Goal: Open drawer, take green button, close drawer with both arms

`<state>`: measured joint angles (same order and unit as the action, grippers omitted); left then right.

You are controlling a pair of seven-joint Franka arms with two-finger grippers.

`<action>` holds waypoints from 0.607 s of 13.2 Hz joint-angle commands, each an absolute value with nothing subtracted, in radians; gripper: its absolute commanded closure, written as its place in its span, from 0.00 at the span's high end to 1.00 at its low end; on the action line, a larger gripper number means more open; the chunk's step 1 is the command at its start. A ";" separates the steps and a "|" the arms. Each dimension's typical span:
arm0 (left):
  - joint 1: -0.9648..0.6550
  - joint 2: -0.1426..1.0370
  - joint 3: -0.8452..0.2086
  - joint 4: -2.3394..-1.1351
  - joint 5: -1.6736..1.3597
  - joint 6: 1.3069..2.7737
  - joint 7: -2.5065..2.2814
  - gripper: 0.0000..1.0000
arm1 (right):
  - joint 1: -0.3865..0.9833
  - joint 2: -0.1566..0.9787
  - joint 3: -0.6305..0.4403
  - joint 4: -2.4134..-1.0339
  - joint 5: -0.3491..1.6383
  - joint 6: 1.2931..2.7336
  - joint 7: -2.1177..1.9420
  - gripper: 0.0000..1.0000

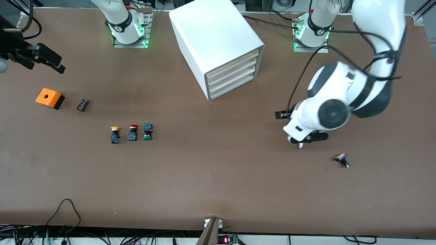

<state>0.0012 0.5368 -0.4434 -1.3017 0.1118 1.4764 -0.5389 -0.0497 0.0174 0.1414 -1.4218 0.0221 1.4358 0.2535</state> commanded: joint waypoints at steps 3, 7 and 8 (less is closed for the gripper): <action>0.097 0.382 -0.407 -1.308 0.126 1.431 -0.168 0.99 | -0.061 -0.012 0.144 -1.453 0.014 1.427 0.249 1.00; -0.046 0.177 -0.059 -1.478 0.003 1.607 0.049 0.99 | -0.063 -0.002 0.146 -1.437 0.015 1.442 0.241 1.00; -0.064 0.114 -0.031 -1.556 0.012 1.674 0.082 0.99 | -0.063 0.006 0.146 -1.425 0.017 1.443 0.241 1.00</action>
<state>-0.0157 0.2639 -0.1100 -1.3630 0.0302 1.5561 0.0043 -0.0512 0.0113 0.1374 -1.4341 0.0197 1.4379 0.2530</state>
